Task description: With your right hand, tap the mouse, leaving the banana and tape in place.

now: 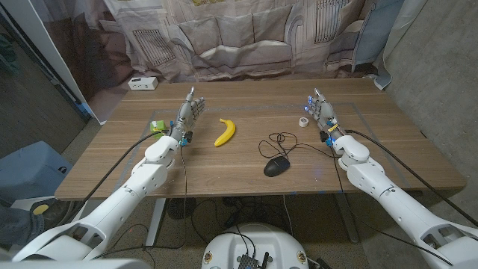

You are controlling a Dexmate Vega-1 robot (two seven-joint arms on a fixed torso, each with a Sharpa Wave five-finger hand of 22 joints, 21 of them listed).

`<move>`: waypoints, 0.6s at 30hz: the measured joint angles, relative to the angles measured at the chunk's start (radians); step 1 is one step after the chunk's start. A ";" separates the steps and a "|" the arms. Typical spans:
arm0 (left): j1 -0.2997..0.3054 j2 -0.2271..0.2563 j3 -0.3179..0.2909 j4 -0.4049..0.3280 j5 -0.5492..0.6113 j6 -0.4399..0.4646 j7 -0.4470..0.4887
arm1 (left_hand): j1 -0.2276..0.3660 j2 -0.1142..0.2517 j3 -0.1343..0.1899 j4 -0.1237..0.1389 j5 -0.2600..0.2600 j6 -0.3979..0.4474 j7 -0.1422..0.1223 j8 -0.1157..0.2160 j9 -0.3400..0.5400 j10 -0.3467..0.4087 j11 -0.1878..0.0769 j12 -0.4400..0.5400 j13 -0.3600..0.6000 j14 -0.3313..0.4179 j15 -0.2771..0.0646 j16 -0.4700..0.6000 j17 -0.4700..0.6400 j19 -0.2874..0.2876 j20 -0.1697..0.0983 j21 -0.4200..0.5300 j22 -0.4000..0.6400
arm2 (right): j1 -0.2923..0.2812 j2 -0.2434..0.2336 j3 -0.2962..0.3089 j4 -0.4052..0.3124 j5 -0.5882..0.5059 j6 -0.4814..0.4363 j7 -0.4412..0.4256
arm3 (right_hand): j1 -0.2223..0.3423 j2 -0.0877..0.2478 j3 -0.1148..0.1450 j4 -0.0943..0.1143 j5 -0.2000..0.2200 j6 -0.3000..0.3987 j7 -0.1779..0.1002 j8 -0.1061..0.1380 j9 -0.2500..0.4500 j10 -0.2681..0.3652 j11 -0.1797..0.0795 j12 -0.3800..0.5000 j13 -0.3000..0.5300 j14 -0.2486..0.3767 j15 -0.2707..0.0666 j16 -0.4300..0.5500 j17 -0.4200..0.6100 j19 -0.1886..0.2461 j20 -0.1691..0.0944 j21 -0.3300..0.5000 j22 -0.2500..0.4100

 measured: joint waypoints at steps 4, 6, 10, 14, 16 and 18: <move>0.000 0.000 0.000 0.000 0.001 -0.001 -0.002 | 0.000 0.000 0.000 0.000 0.000 0.000 0.000 0.000 0.000 0.000 0.000 0.000 0.000 0.000 0.000 0.000 0.000 0.000 0.000 0.000 0.000 | -0.013 -0.003 0.000 -0.011 0.000 0.000 0.000 | 0.000 0.000 0.000 0.000 0.000 0.000 0.000 0.000 0.000 0.000 0.000 0.000 0.001 0.000 0.000 0.004 0.000 0.000 0.000 0.000 0.000; 0.000 0.000 0.000 0.000 0.002 -0.003 -0.002 | 0.000 0.000 0.002 -0.002 0.000 0.000 0.000 0.000 0.000 0.000 0.000 0.004 0.000 0.000 0.000 0.003 0.000 0.000 0.000 0.000 0.000 | -0.019 -0.004 0.000 -0.017 0.000 0.000 0.000 | 0.000 0.000 0.000 0.000 0.000 0.004 -0.004 0.000 0.000 0.000 0.000 0.000 0.000 0.004 0.004 0.004 0.000 0.011 0.004 0.000 0.000; 0.023 0.017 -0.003 -0.034 0.004 -0.007 -0.001 | 0.000 0.000 0.004 -0.004 0.000 0.004 0.004 0.000 0.000 0.000 0.000 0.004 -0.002 0.005 0.005 0.004 0.000 0.003 0.003 0.000 0.000 | -0.035 -0.009 0.006 -0.034 -0.019 0.041 -0.020 | 0.000 0.000 0.000 0.000 0.000 0.007 -0.007 0.004 0.000 0.013 -0.002 0.000 -0.002 0.015 0.004 0.004 0.000 0.022 0.000 0.000 0.000; 0.043 0.037 -0.011 -0.068 0.007 -0.009 0.001 | 0.000 0.000 0.004 -0.004 0.000 0.004 0.003 0.000 0.000 0.005 -0.005 0.004 -0.003 0.005 0.005 0.004 0.000 0.003 0.003 0.000 0.000 | -0.051 -0.014 0.011 -0.052 -0.026 0.059 -0.027 | 0.000 0.000 0.000 0.000 0.000 0.018 -0.007 0.004 0.000 0.026 -0.004 0.007 -0.002 0.022 0.000 0.008 0.000 0.031 0.002 0.000 0.000; 0.050 0.044 -0.014 -0.077 0.007 -0.009 0.001 | 0.005 0.005 0.004 -0.004 0.000 0.007 0.000 0.000 0.000 0.009 -0.002 0.008 -0.003 0.005 0.005 0.004 0.000 0.003 0.003 0.000 0.000 | -0.051 -0.014 0.011 -0.052 -0.031 0.068 -0.033 | 0.000 0.000 0.000 0.000 0.000 0.028 -0.010 0.004 0.000 0.027 -0.006 0.007 -0.002 0.031 0.001 0.011 0.000 0.036 0.004 0.000 0.000; 0.055 0.052 -0.016 -0.086 0.009 -0.011 0.001 | 0.005 0.005 0.004 -0.004 0.000 0.007 0.000 0.000 0.000 0.011 0.000 0.008 -0.005 0.005 0.005 0.004 0.000 0.003 0.003 0.000 0.000 | -0.076 -0.025 0.020 -0.079 -0.035 0.074 -0.037 | 0.000 0.000 0.000 0.000 0.000 0.038 -0.009 0.011 0.000 0.035 -0.006 0.007 -0.002 0.033 0.000 0.011 0.000 0.038 0.005 0.000 0.000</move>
